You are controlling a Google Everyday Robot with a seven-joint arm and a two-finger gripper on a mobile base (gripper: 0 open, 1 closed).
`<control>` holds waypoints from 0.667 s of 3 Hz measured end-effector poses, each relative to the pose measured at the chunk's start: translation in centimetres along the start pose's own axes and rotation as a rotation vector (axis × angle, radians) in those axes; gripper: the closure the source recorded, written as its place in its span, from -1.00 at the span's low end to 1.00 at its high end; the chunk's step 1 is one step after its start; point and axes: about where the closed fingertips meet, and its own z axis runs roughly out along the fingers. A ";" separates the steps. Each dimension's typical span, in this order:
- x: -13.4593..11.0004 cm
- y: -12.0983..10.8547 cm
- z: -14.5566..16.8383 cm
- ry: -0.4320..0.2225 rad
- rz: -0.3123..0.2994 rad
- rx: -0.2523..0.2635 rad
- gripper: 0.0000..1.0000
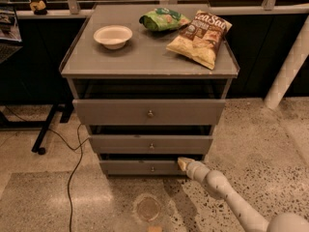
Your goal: Open bottom drawer
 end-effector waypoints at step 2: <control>0.2 -0.7 0.7 0.012 -0.003 0.036 1.00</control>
Offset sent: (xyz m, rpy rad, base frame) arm 0.0102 -0.0116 -0.0114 -0.0486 0.0212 -0.0631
